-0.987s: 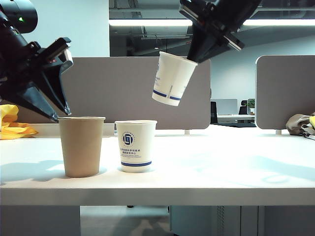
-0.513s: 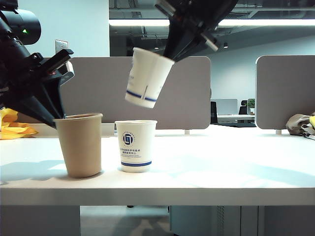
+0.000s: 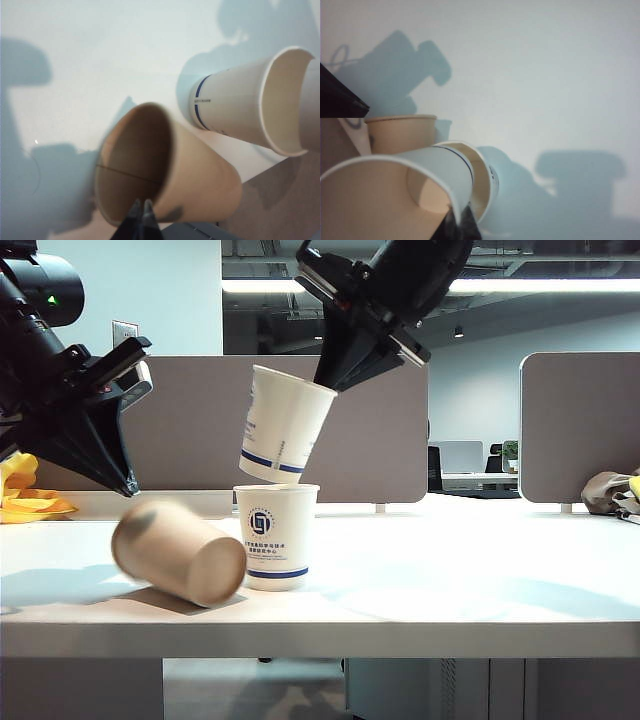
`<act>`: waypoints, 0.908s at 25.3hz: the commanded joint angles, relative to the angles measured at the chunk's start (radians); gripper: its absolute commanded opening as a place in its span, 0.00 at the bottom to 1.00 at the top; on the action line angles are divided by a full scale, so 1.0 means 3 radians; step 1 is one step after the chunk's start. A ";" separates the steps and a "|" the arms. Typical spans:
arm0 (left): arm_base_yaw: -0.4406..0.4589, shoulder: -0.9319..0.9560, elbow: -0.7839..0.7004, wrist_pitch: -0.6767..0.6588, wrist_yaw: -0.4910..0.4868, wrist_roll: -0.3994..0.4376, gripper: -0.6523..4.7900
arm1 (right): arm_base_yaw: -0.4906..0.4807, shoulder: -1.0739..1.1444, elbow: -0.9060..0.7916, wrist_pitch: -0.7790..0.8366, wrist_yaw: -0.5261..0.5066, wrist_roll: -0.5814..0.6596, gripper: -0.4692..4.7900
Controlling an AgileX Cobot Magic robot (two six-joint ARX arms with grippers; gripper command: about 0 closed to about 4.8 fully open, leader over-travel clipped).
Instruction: Pick up all the paper cups on the table one by one and stack them together.
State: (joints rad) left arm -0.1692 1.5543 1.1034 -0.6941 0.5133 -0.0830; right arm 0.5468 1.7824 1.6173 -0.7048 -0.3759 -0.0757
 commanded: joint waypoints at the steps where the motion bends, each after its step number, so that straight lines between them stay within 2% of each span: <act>1: -0.0003 -0.0014 0.0014 0.0037 0.0109 0.0001 0.11 | 0.0005 -0.0014 0.0019 0.0043 -0.0003 -0.0011 0.08; 12: 0.0003 -0.0043 0.0106 0.0018 0.0170 0.0001 0.12 | 0.0004 0.0169 0.0019 0.0019 0.0014 -0.0013 0.08; 15: 0.0004 -0.0043 0.0187 -0.0011 0.0169 0.0001 0.17 | 0.0004 0.0193 0.0019 0.0018 0.0024 -0.0017 0.08; 20: 0.0004 -0.0043 0.0304 -0.0126 0.0160 0.0014 0.17 | -0.0004 0.0226 0.0019 0.0020 0.0027 -0.0027 0.08; 23: 0.0004 -0.0042 0.0314 -0.0163 0.0160 0.0013 0.17 | -0.0009 0.0239 0.0019 0.0022 0.0052 -0.0028 0.16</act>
State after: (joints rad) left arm -0.1673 1.5467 1.1946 -0.7296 0.5575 -0.0818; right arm 0.5453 1.8557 1.6176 -0.7059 -0.3664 -0.0795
